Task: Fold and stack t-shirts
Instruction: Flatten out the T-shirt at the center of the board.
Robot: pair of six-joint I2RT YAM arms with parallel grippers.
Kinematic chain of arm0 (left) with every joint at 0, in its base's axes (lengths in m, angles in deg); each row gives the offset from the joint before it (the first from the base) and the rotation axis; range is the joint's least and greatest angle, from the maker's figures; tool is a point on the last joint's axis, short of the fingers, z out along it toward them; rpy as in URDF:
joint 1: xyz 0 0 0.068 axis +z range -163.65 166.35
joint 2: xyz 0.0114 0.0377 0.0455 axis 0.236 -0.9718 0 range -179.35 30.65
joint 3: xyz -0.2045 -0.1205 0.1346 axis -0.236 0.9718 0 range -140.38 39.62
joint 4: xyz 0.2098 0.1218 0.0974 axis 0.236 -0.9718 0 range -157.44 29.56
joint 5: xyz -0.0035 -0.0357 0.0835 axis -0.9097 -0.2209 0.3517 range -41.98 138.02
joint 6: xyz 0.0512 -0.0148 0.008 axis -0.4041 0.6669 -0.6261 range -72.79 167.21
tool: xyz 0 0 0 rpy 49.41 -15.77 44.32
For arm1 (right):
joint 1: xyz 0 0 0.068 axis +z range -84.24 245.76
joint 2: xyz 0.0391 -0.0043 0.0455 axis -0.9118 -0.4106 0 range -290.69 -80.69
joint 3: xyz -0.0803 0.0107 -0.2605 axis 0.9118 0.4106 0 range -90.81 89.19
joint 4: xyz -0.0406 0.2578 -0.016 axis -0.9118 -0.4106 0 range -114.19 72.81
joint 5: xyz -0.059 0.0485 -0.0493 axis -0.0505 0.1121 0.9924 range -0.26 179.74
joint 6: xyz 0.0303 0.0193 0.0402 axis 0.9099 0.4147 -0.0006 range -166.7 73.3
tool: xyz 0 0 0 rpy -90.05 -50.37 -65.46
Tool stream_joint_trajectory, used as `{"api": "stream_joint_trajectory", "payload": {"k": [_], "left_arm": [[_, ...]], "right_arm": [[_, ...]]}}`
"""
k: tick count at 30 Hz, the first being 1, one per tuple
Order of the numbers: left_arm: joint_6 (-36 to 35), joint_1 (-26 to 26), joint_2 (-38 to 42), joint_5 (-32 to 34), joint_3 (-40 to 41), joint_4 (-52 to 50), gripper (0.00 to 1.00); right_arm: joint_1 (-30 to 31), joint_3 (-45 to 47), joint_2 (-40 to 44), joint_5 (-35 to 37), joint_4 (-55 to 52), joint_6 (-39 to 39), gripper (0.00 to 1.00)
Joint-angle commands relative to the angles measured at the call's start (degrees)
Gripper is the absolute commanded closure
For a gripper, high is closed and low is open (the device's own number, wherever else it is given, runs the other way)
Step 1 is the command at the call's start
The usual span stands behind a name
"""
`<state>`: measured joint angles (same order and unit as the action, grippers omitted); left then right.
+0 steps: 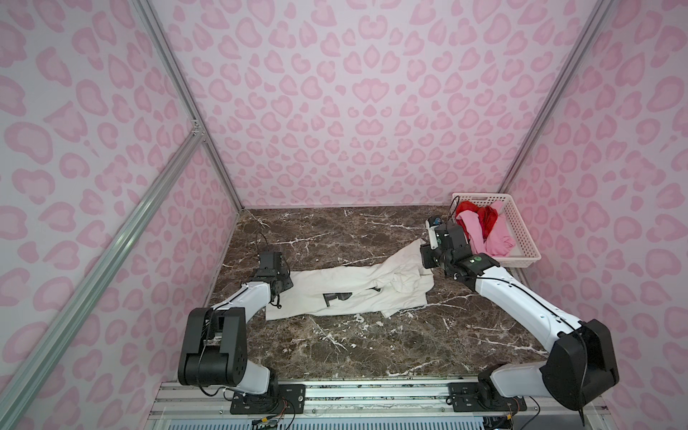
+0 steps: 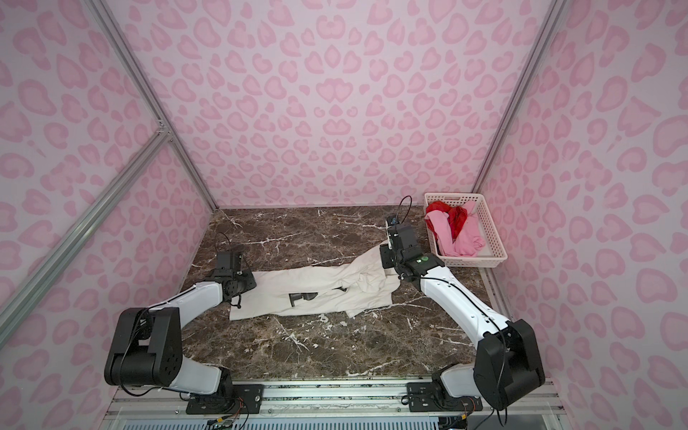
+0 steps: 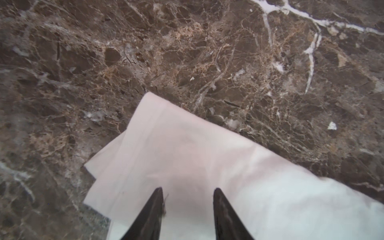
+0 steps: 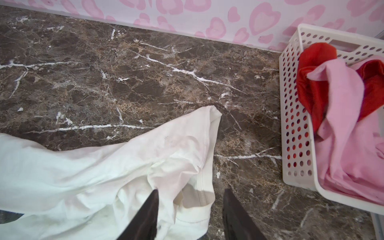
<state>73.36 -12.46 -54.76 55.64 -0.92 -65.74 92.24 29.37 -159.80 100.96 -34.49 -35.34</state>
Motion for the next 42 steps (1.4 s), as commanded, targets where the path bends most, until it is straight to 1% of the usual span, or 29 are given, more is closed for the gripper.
{"api": "stream_joint_trajectory", "payload": {"k": [1,4,7,10,18,22,27,37,42], "left_arm": [[1.0,2.4,0.1,-3.8,1.6,2.5,0.58],[0.9,6.0,0.7,-6.2,3.4,3.4,0.57],[1.0,8.9,1.8,-6.1,4.4,3.1,0.58],[1.7,10.1,3.3,-5.7,5.0,3.4,0.57],[2.0,10.4,5.1,-6.1,4.5,1.7,0.57],[2.9,10.4,6.8,-6.7,6.0,1.2,0.57],[4.1,10.4,8.5,-5.4,7.5,1.6,0.57],[6.6,10.5,2.5,-7.6,7.7,5.7,0.57],[7.7,10.6,-0.6,-7.9,7.7,7.3,0.6]], "right_arm": [[0.0,0.4,-0.6,-1.3,1.1,0.0,0.49],[0.0,0.8,-1.3,-1.9,1.8,0.2,0.49],[0.2,0.8,-2.0,-2.3,2.3,0.2,0.5],[0.5,0.8,-2.8,-2.4,2.6,0.2,0.5],[1.2,0.5,-4.0,-2.0,2.8,-0.1,0.5],[1.4,0.5,-3.6,-2.0,2.8,-0.3,0.5],[1.4,0.7,-3.2,-2.3,3.2,-0.2,0.5],[1.6,1.4,-1.9,-1.8,2.8,-0.3,0.5],[1.5,1.5,-1.3,-1.4,2.5,-0.5,0.5]]}}
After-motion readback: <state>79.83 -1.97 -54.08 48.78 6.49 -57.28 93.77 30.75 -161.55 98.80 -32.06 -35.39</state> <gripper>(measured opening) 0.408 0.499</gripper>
